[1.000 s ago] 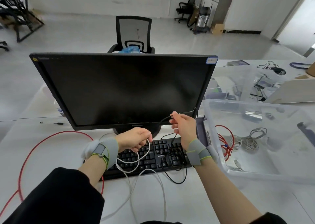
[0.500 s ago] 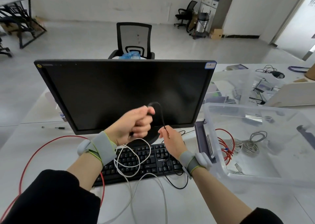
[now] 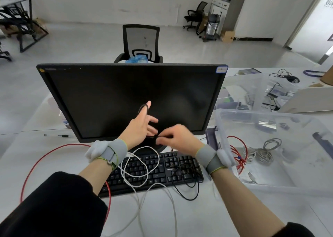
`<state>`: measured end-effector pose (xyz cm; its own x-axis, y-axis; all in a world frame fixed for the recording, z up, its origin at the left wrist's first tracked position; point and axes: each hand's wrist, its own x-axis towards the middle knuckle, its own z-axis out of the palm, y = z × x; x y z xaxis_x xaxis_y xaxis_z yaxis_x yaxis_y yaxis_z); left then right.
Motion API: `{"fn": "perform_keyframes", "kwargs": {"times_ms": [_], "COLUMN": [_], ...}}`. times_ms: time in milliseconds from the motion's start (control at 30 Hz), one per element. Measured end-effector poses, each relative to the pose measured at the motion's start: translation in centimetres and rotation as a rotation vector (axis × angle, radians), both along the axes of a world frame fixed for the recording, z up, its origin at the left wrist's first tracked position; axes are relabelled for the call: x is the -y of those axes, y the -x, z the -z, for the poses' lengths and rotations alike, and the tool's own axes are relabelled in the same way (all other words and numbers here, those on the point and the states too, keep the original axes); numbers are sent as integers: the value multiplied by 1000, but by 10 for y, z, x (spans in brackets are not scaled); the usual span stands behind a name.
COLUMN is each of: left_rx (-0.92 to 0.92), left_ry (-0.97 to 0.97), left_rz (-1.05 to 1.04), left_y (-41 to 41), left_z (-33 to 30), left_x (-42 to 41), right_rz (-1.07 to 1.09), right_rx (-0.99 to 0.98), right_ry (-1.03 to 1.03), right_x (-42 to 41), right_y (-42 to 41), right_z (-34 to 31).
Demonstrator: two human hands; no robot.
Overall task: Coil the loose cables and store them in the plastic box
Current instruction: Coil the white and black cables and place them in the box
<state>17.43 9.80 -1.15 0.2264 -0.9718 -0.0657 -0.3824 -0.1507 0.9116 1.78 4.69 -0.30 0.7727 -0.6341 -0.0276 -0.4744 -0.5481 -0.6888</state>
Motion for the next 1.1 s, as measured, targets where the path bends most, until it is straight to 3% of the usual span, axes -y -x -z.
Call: {"fn": "perform_keyframes", "kwargs": {"times_ms": [67,167,300,467,600,700,833,933,1000,1100], "left_rx": [273,242,-74,-711,-950,-742,-93,365,255,-143], "left_ry": [-145,-247,-299,-147,110,121,-19,-239,-339,-303], "left_rz": [116,258,315,257,131,-14,-43,43,104,155], "left_y": [3,13,7,-3,6,4,-13,-24,-25,-16], "left_z": [0,-7,-13,-29,-42,-36,-8,6,10,-2], "left_x": [-6,-10,-15,-20,-4,9,2,-9,-13,-17], "right_rz": [76,111,193,438,312,102,-57,-10,108,278], "right_rx": [110,126,216,424,153,0,-180,-137,9,191], "right_ry": [-12,77,135,-75,-100,-109,-66,19,74,31], "right_x": [12,21,32,37,14,-2,1,15,30,44], "right_y": [7,11,18,23,-1,-12,-12,1,13,21], "right_z": [-10,-20,-23,-12,14,12,-10,-23,-29,-31]}}
